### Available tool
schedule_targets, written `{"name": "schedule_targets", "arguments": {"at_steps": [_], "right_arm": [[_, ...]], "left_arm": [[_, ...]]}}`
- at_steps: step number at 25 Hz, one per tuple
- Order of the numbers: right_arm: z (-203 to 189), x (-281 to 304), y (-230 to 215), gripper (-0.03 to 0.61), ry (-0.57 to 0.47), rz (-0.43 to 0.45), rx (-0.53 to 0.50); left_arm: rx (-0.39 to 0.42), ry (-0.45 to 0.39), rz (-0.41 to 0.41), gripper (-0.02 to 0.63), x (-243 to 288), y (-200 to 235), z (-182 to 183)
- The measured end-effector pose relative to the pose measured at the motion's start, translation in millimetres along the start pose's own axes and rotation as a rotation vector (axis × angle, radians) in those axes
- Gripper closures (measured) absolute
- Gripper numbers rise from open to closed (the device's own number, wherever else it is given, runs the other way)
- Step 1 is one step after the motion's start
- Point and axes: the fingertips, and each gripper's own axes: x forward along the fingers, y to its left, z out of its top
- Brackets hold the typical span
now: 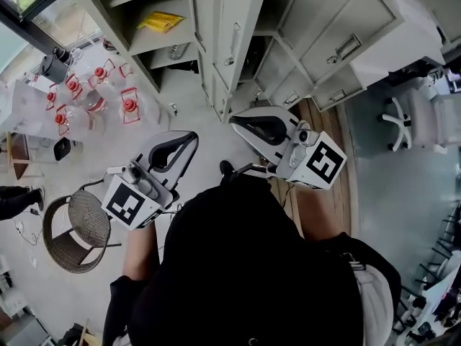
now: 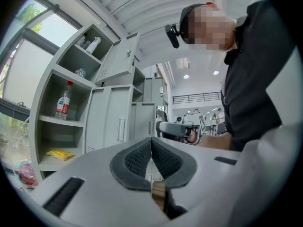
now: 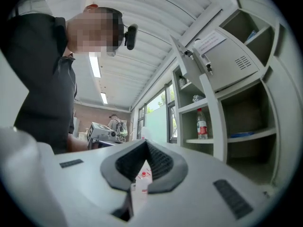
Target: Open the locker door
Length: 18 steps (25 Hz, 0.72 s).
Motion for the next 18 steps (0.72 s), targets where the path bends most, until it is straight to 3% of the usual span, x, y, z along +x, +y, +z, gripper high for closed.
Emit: {"name": "schedule_targets", "arguments": {"at_steps": [5, 10, 18], "right_arm": [[-11, 22, 63, 0.568, 0.033, -0.010, 0.052], [-30, 37, 118, 0.568, 0.055, -0.023, 0.106], [-50, 26, 163, 0.568, 0.055, -0.073, 0.170]], "left_arm": [[-0.015, -0.013, -0.004, 0.598, -66, -20, -1], [-0.082, -0.004, 0.010, 0.598, -122, -41, -26], [-0.160, 0.003, 0.033, 0.598, -160, -75, -71]]}}
